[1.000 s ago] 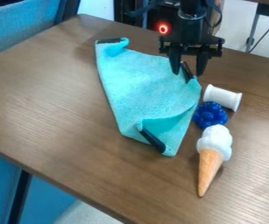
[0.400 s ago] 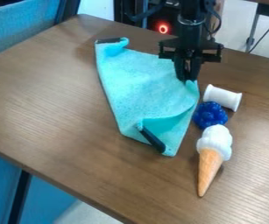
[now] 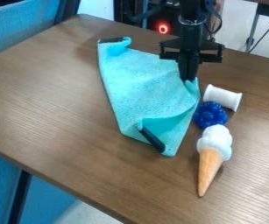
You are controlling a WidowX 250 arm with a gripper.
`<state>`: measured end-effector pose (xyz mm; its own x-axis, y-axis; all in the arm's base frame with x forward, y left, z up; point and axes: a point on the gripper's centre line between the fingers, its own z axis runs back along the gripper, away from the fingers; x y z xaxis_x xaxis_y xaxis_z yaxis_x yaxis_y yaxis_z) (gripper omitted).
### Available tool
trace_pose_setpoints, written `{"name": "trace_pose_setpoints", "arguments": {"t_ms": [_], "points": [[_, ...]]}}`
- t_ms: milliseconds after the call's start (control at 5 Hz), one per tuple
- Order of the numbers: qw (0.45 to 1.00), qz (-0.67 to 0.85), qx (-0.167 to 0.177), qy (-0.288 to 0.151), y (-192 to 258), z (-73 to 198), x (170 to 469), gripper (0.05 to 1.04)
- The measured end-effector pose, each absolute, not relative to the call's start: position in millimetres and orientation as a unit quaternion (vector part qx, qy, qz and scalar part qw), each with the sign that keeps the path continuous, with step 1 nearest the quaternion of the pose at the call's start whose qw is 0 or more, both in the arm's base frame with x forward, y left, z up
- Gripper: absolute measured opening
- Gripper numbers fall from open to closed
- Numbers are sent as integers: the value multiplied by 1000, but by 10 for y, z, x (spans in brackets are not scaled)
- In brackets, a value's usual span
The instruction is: Unfold cloth from top right to bottom left
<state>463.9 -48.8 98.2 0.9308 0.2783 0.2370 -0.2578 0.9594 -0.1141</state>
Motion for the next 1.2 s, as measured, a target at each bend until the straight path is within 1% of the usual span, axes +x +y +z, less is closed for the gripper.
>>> {"name": "trace_pose_setpoints", "arguments": {"t_ms": [200,400,600,800,1000,1200], "points": [[980,131,-71,-128,-578,999,4648,54],[969,145,-116,-166,-489,1304,4579,54],[956,162,-153,-192,-378,1526,4425,53],[949,168,-184,-192,-288,1570,4251,53],[949,164,-195,-186,-125,1562,3949,53],[953,151,-192,-180,60,1505,3669,53]]}}
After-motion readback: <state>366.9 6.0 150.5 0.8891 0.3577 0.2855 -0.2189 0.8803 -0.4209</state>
